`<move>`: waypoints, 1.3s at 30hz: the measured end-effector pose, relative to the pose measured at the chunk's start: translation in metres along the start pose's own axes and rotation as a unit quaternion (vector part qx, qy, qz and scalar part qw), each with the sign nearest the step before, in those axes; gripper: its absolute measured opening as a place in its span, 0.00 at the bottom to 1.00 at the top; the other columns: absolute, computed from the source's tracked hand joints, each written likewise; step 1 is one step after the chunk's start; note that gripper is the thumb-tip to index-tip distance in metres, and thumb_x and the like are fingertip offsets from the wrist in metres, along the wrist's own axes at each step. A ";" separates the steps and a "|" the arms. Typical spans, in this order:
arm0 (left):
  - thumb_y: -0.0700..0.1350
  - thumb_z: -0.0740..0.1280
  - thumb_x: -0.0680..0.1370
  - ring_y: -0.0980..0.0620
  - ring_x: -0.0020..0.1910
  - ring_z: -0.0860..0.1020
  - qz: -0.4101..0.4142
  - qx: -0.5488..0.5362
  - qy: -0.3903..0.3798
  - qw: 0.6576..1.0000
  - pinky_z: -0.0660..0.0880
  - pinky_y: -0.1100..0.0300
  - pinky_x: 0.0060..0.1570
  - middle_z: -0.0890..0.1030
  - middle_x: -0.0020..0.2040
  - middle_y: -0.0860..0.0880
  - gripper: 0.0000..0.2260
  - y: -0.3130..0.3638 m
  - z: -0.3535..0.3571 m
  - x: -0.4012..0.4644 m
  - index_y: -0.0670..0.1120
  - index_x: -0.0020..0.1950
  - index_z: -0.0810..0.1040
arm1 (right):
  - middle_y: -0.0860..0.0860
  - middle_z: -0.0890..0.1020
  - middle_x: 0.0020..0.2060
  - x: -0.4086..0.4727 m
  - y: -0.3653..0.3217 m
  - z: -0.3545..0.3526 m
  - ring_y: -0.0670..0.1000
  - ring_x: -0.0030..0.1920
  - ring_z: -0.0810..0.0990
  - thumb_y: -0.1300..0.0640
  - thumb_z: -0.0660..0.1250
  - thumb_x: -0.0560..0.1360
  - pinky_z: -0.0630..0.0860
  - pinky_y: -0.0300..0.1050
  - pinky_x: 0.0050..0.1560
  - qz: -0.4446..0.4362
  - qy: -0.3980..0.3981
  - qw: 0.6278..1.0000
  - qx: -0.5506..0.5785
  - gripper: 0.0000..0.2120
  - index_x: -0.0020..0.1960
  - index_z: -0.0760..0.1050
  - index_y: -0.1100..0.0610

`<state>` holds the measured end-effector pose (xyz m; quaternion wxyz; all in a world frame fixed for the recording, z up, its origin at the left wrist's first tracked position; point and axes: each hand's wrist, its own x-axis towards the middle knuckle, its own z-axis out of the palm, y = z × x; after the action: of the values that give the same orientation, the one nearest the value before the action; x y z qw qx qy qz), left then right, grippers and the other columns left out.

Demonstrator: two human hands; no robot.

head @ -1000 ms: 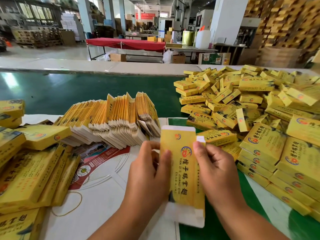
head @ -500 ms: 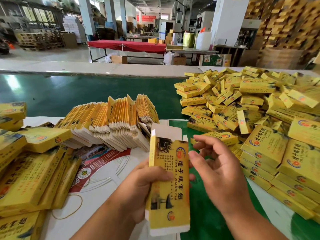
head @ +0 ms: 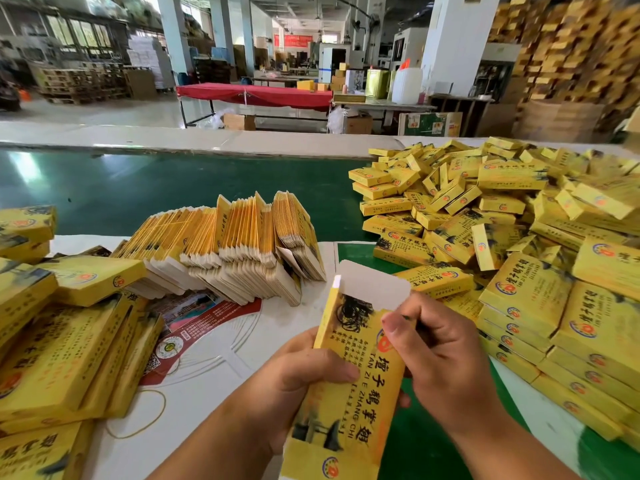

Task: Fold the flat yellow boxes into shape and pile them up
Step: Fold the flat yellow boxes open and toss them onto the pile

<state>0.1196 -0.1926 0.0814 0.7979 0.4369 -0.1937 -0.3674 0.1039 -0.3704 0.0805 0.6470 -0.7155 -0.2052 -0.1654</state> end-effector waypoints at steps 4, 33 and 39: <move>0.46 0.73 0.68 0.38 0.51 0.83 0.105 0.191 0.126 0.968 0.81 0.44 0.48 0.83 0.54 0.40 0.19 0.002 0.002 0.002 0.57 0.57 0.75 | 0.52 0.69 0.23 0.004 0.002 0.001 0.49 0.25 0.66 0.46 0.63 0.76 0.65 0.40 0.26 -0.018 0.061 0.997 -0.053 0.20 0.30 0.66 0.56; 0.47 0.72 0.68 0.42 0.44 0.84 0.167 0.312 0.231 0.906 0.83 0.50 0.43 0.86 0.47 0.47 0.27 0.012 -0.007 0.003 0.52 0.66 0.71 | 0.57 0.87 0.45 0.009 0.000 -0.005 0.57 0.45 0.86 0.49 0.75 0.70 0.82 0.48 0.41 0.185 -0.045 0.981 0.032 0.29 0.67 0.66 0.40; 0.46 0.72 0.70 0.43 0.44 0.85 0.155 0.295 0.215 0.918 0.82 0.53 0.43 0.86 0.49 0.46 0.15 0.013 -0.012 0.002 0.48 0.56 0.77 | 0.58 0.87 0.40 0.011 -0.002 -0.007 0.52 0.36 0.85 0.52 0.71 0.72 0.73 0.36 0.29 0.169 -0.075 0.982 0.031 0.13 0.57 0.79 0.43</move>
<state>0.1339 -0.1830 0.0864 0.7019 0.6857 -0.1826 -0.0629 0.1129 -0.3768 0.0884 0.6706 -0.7296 -0.1340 0.0066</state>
